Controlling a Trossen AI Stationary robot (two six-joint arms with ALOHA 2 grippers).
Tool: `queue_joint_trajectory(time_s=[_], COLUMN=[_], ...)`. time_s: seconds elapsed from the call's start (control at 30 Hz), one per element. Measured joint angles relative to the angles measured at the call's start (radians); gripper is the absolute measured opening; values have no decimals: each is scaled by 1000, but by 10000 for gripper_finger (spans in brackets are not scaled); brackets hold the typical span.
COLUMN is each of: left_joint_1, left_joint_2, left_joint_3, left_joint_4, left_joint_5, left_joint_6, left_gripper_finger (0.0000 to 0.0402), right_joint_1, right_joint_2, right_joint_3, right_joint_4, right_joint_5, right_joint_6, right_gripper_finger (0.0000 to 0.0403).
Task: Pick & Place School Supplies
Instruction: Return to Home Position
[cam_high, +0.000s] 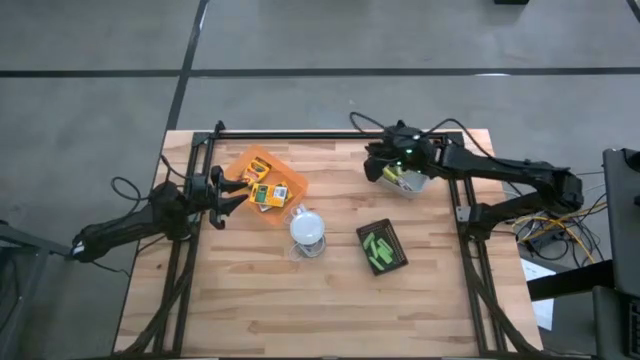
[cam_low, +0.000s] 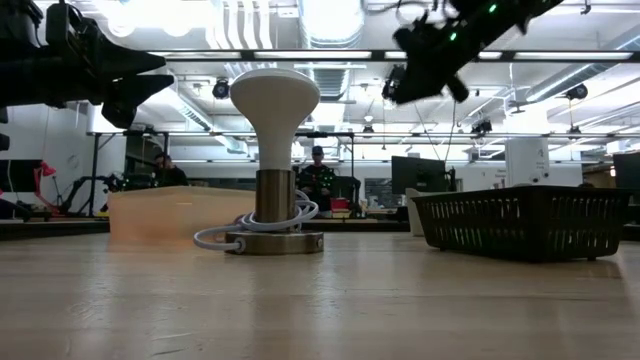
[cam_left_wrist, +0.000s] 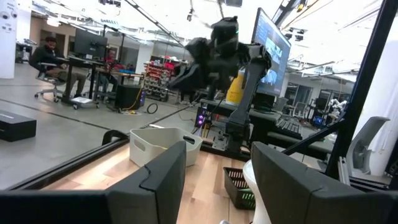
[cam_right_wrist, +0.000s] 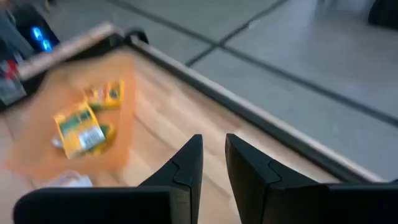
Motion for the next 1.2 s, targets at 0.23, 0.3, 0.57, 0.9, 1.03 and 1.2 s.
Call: queue_joint_trajectory(time_s=[0.23, 0.3, 0.57, 0.9, 1.03, 1.2], left_joint_1=[0, 0, 0, 0, 0, 0], left_joint_2=[0, 0, 0, 0, 0, 0], left_joint_3=[0, 0, 0, 0, 0, 0], left_joint_4=[-1, -2, -2, -2, -2, -2], left_joint_5=[0, 0, 0, 0, 0, 0], left_joint_6=[0, 0, 0, 0, 0, 0], left_gripper_finger=[188, 188, 188, 188, 188, 188], right_joint_1=[44, 69, 187, 229, 246, 306], right_joint_2=[-246, -330, -590, -821, -934, -1067], right_joint_3=[-58, -102, -333, -533, -587, -635], right_joint_4=[7, 20, 145, 102, 107, 107], right_joint_5=[28, 27, 26, 100, 100, 97], right_joint_6=[-21, -26, -18, 7, 31, 3], right_gripper_finger=[68, 68, 68, 68, 68, 68])
